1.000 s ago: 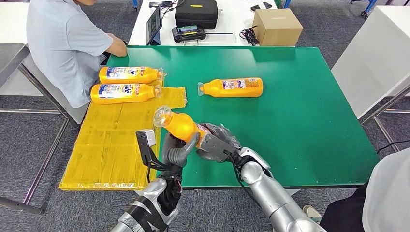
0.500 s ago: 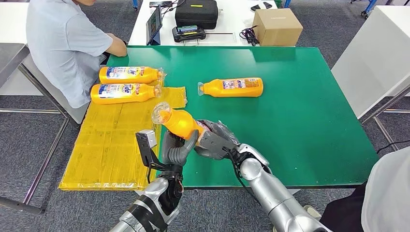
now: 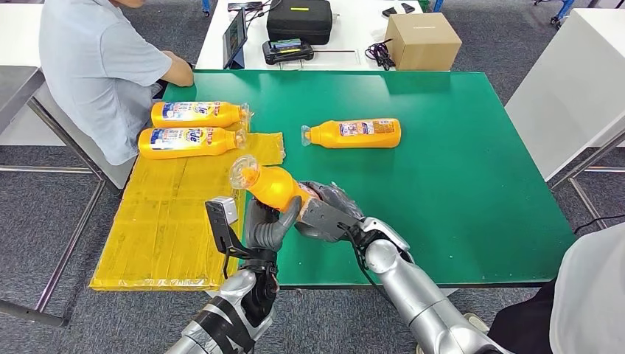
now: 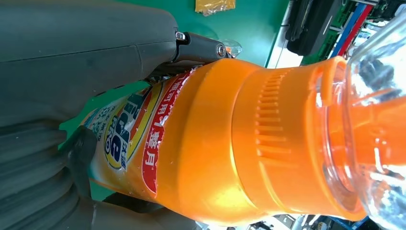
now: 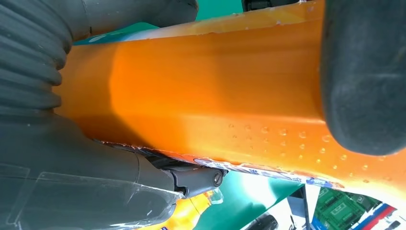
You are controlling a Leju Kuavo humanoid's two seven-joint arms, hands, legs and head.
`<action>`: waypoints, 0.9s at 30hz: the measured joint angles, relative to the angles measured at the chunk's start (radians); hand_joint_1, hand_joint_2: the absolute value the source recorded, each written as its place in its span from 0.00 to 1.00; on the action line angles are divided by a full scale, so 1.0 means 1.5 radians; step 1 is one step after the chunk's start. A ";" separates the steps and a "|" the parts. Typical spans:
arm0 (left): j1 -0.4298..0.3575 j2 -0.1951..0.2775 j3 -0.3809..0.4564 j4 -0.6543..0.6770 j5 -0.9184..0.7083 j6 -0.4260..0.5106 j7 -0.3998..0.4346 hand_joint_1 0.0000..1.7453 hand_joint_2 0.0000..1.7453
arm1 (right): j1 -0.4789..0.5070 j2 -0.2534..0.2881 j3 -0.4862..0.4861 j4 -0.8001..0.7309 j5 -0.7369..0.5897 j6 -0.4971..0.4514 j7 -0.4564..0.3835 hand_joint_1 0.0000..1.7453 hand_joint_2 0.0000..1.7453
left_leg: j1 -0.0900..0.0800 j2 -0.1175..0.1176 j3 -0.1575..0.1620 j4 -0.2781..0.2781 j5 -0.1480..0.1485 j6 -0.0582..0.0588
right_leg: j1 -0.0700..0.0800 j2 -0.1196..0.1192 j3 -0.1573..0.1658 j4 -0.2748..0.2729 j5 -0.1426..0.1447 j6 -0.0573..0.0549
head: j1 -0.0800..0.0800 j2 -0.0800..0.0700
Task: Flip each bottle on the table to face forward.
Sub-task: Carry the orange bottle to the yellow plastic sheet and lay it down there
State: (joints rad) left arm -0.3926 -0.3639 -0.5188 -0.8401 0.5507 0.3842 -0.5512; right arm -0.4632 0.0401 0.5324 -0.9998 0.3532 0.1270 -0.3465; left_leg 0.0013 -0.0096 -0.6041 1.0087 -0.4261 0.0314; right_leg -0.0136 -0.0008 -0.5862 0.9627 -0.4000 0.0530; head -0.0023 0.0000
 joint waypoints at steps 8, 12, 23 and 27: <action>0.002 0.000 0.002 -0.014 -0.002 -0.003 0.007 1.00 1.00 | -0.003 0.001 0.002 0.000 0.000 -0.018 0.007 0.00 0.00 | 0.000 0.000 0.000 0.000 0.000 0.000 | 0.000 0.000 0.000 0.000 0.000 0.000 | 0.000 0.000; 0.011 0.000 0.008 -0.037 -0.030 0.003 0.013 1.00 1.00 | -0.001 0.001 0.001 -0.006 0.007 -0.044 0.016 0.00 0.00 | 0.000 0.000 0.000 0.000 0.000 0.000 | 0.000 0.000 0.000 0.000 0.000 0.000 | 0.000 0.000; 0.049 0.009 0.048 -0.112 -0.163 0.057 0.024 1.00 1.00 | 0.058 -0.008 -0.051 -0.082 0.047 -0.106 0.018 0.00 0.00 | 0.000 0.000 0.000 0.000 0.000 0.000 | 0.000 0.000 0.000 0.000 0.000 0.000 | 0.000 0.000; 0.057 0.009 0.056 -0.127 -0.176 0.058 0.026 1.00 1.00 | 0.067 -0.009 -0.067 -0.092 0.055 -0.119 0.017 0.00 0.50 | 0.000 0.000 0.000 0.000 0.000 0.000 | 0.000 0.000 0.000 0.000 0.000 0.000 | 0.000 0.000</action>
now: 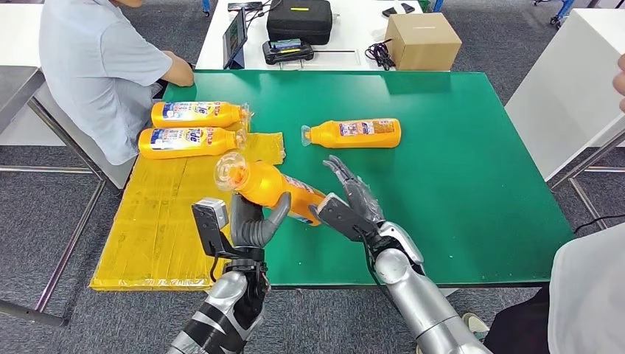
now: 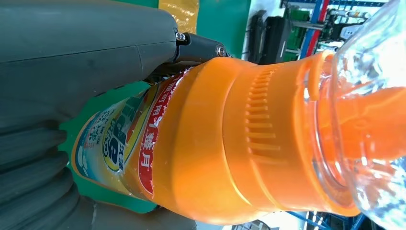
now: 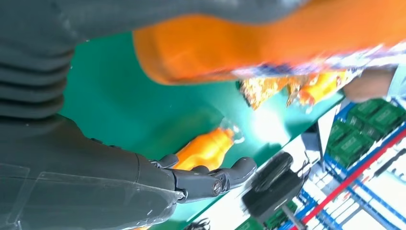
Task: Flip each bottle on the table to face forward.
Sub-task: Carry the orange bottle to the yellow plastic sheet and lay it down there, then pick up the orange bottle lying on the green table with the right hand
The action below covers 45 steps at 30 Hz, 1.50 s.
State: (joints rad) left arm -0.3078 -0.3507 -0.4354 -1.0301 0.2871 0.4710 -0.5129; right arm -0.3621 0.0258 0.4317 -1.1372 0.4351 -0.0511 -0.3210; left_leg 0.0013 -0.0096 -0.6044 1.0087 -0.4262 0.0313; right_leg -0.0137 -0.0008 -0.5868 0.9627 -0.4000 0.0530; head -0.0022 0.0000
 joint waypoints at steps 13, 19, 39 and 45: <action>0.015 0.012 0.139 -0.031 -0.866 0.152 0.128 1.00 1.00 | 0.072 -0.009 -0.088 -0.040 0.068 -0.032 -0.035 0.00 1.00 | 0.000 0.001 0.000 0.000 0.000 0.000 | 0.000 0.000 -0.001 0.000 0.000 0.000 | 0.000 0.000; 0.014 0.014 0.164 -0.030 -0.949 0.152 0.159 1.00 1.00 | 0.073 -0.009 -0.092 -0.040 0.067 -0.026 -0.037 0.00 1.00 | 0.000 0.001 0.000 0.000 0.000 0.000 | 0.000 0.000 -0.001 0.000 0.000 0.000 | 0.000 0.000; -0.163 0.134 0.107 0.291 -1.238 -0.025 0.467 0.76 1.00 | 0.066 -0.009 -0.120 -0.034 0.038 0.034 -0.063 0.00 1.00 | 0.000 0.000 -0.001 0.000 0.001 -0.001 | 0.000 0.000 -0.001 0.001 0.000 0.000 | 0.000 0.000; -0.198 0.139 0.066 0.350 -1.238 -0.028 0.476 0.00 1.00 | 0.061 -0.007 -0.120 -0.027 0.035 0.037 -0.064 0.00 1.00 | 0.000 0.000 0.000 0.000 0.001 -0.001 | 0.000 0.000 -0.001 0.001 0.000 0.000 | 0.000 0.000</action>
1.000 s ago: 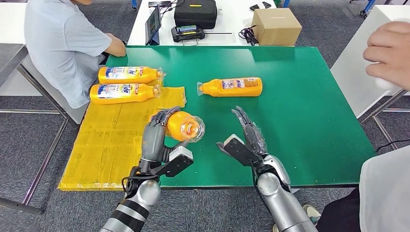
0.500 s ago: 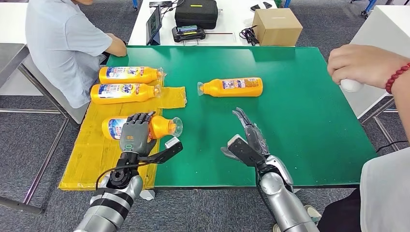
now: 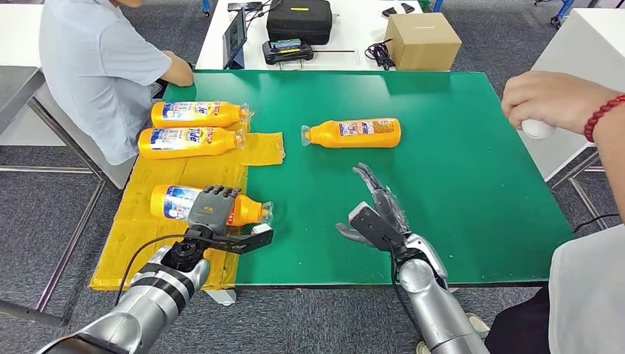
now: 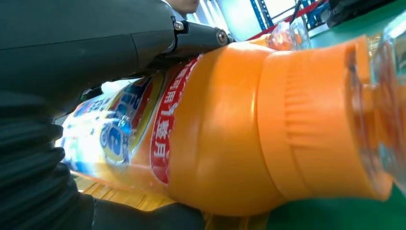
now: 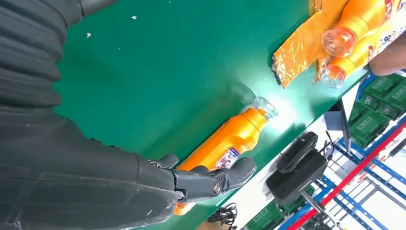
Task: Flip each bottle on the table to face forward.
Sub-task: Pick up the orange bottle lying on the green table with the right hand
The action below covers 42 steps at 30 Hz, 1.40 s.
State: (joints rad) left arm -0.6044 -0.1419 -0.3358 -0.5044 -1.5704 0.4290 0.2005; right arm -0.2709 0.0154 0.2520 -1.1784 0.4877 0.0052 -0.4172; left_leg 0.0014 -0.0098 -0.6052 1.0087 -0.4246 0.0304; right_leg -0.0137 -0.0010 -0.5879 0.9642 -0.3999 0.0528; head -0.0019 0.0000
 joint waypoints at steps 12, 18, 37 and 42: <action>-0.023 -0.002 -0.019 0.028 0.018 -0.027 -0.009 0.00 1.00 | 0.000 0.001 0.000 0.003 -0.004 0.000 0.000 0.00 1.00 | 0.000 0.000 0.001 0.000 0.000 0.000 | 0.000 0.000 0.001 0.000 0.000 0.000 | 0.000 0.000; -0.030 -0.006 -0.015 0.032 0.040 -0.049 -0.022 0.00 1.00 | 0.000 0.001 0.000 0.003 -0.004 0.000 -0.001 0.00 1.00 | 0.000 0.000 0.001 0.000 0.000 0.000 | 0.000 0.000 0.001 0.000 0.000 0.000 | 0.000 0.000; 0.085 -0.041 -0.015 -0.149 0.040 0.066 -0.064 0.00 1.00 | 0.041 0.004 -0.026 -0.007 0.010 -0.029 -0.007 0.00 1.00 | 0.000 0.000 0.000 0.000 0.000 0.000 | 0.000 0.000 -0.001 0.000 0.000 0.000 | 0.000 0.000; 0.123 -0.042 -0.031 -0.228 0.023 0.061 -0.061 0.00 1.00 | 0.058 0.005 -0.036 -0.018 0.015 -0.031 -0.009 0.00 1.00 | 0.000 0.000 -0.001 0.000 0.000 0.000 | 0.000 0.000 -0.001 0.000 0.000 0.000 | 0.000 0.000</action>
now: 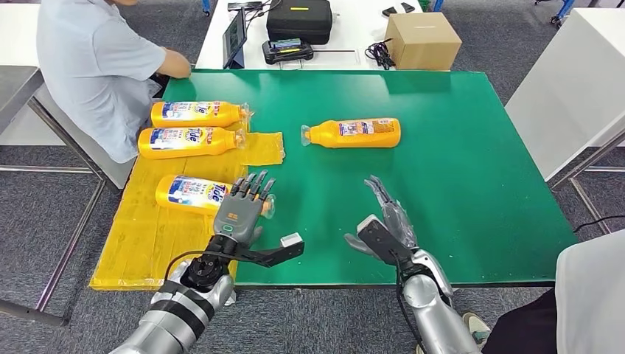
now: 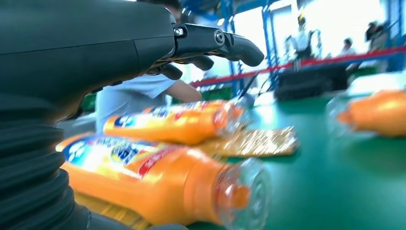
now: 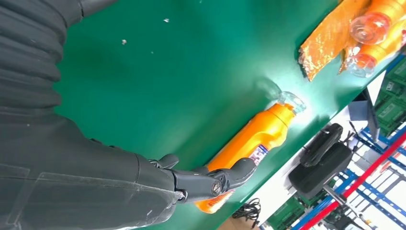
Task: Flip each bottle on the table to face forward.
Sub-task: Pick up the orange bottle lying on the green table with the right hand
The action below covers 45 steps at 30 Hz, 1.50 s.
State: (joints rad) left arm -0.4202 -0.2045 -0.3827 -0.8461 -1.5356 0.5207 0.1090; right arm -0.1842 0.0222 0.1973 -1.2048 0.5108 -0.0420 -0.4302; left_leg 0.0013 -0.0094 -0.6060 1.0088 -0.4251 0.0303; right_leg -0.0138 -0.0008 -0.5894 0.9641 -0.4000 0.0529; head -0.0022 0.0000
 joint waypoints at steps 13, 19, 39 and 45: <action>0.171 -0.045 -0.031 -0.219 0.635 0.027 -0.331 0.00 1.00 | 0.095 0.042 -0.093 -0.092 -0.164 0.005 -0.027 0.00 0.75 | 0.000 0.000 -0.002 0.000 -0.001 0.000 | 0.000 0.000 -0.002 0.000 0.000 0.000 | 0.000 0.000; 0.186 -0.066 -0.040 -0.231 0.782 -0.008 -0.358 0.00 1.00 | 0.124 0.065 -0.104 -0.149 0.087 -0.205 -0.019 0.00 1.00 | 0.000 0.001 -0.001 0.000 -0.001 0.000 | 0.000 0.000 -0.002 0.000 0.000 0.000 | 0.000 0.000; 0.191 -0.057 -0.093 -0.233 0.949 -0.105 -0.340 0.00 1.00 | 0.051 -0.077 0.003 -0.037 0.489 -0.278 0.148 0.00 1.00 | 0.000 0.000 -0.002 0.000 0.000 0.000 | 0.000 0.000 -0.002 0.000 0.000 0.000 | 0.000 0.000; 0.195 -0.054 -0.098 -0.235 0.949 -0.105 -0.334 0.00 1.00 | 0.034 -0.091 0.021 -0.007 0.493 -0.254 0.163 0.00 1.00 | 0.000 0.000 -0.002 0.000 0.000 0.000 | 0.000 0.000 -0.002 0.000 0.000 0.000 | 0.000 0.000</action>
State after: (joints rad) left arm -0.1276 -0.2855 -0.5302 -1.1992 -0.1116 0.3635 -0.3920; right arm -0.1327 -0.1146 0.2287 -1.2157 1.2504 -0.4227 -0.1862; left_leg 0.0011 -0.0096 -0.6092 1.0086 -0.4258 0.0303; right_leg -0.0139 -0.0010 -0.5920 0.9637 -0.4003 0.0527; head -0.0024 0.0000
